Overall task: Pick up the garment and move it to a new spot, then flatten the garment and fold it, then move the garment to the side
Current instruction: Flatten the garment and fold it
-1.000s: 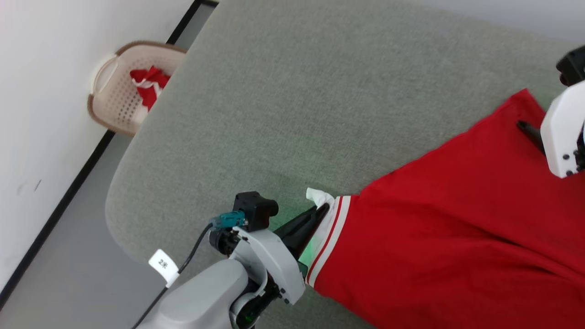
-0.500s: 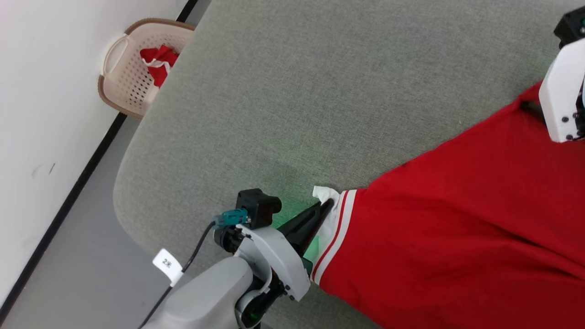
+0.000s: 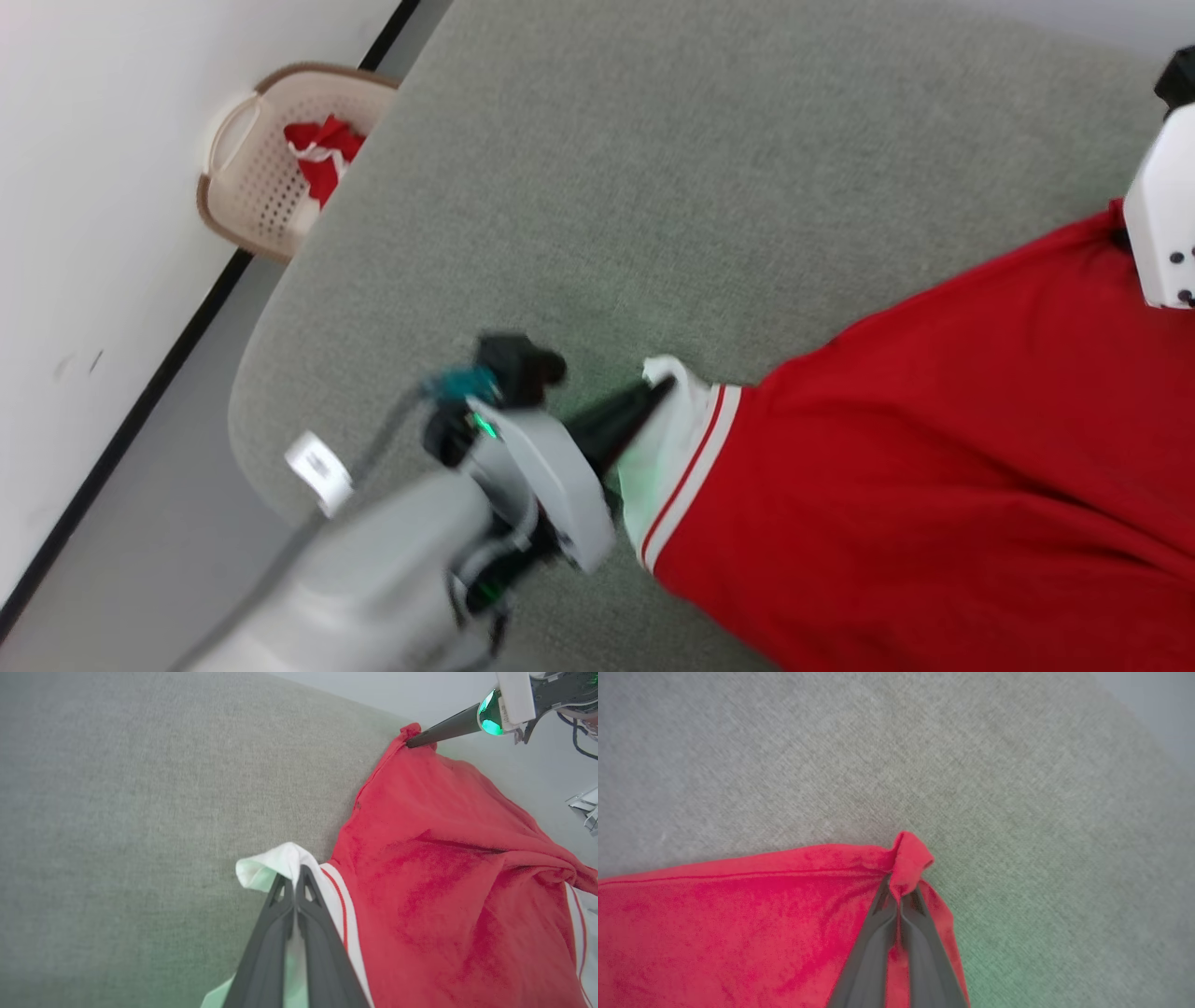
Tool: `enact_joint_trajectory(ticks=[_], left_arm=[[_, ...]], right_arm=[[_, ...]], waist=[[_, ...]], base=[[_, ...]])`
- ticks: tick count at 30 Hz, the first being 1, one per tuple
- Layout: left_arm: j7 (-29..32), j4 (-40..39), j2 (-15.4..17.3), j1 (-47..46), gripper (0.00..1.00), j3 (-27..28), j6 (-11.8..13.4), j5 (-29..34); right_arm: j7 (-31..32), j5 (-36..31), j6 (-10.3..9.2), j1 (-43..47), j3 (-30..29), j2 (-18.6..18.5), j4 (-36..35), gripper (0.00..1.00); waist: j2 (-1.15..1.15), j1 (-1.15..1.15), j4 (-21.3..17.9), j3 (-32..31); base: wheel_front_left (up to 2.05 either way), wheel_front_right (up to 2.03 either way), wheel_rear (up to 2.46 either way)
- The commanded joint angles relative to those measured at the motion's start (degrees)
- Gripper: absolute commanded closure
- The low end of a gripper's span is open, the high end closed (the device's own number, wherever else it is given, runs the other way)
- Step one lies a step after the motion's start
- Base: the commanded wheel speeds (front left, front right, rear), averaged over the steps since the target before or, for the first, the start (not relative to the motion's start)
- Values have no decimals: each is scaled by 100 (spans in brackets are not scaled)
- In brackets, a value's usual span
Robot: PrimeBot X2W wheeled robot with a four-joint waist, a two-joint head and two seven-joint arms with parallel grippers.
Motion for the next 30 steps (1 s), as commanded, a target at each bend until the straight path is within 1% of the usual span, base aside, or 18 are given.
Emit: enact_joint_trajectory(ticks=[1,3,5,8,10,11,12,14,19,24,30], left_arm=[[108,-57,137,-160,100,-4,-19,-121],[369,-196,363,-410,100,4,-16,-307],[632,-293,579,-697,100,35,-15,-448],[998,-350,880,-1174,100,44,-15,-495],[1229,-336,1010,-1488,100,48,-15,-515],[1348,-294,1057,-1652,100,44,-15,-501],[1457,-277,1086,-1809,100,43,-15,-523],[1624,-154,1152,-2168,100,62,-15,-471],[1921,345,1165,-2988,100,76,-14,-302],[2037,972,1149,-3802,100,61,-14,-13],[1988,1601,1106,-4532,100,24,-14,262]], right_arm=[[-62,36,-8,76,35,-22,-16,100],[-210,137,-7,-18,42,37,-178,100],[-379,221,-7,-86,71,-2,-328,100],[-633,301,-7,-169,82,-23,-515,100],[-859,419,-7,-263,3,40,-622,100],[-993,362,-7,-294,22,46,-649,100],[-1085,374,-7,-330,9,40,-644,100],[-1305,543,-7,-393,-160,185,-576,100],[-1733,510,-7,-700,-386,521,-250,100],[-2166,324,-7,-1048,-558,881,70,100],[-2548,227,-7,-1357,-732,1196,316,100]], waist=[[0,0,-84,-229],[0,0,-239,-380],[0,0,-386,-539],[0,0,-624,-774],[0,0,-795,-910],[0,0,-887,-1001],[0,0,-964,-1067],[0,0,-1146,-1209],[0,0,-1572,-1521],[0,0,-1960,-1770],[0,0,-2286,-2008]], base=[[0,0,0],[0,0,0],[0,0,0],[0,0,0],[0,0,0],[0,0,0],[0,0,0],[0,0,0],[0,0,0],[0,0,0],[0,0,0]])
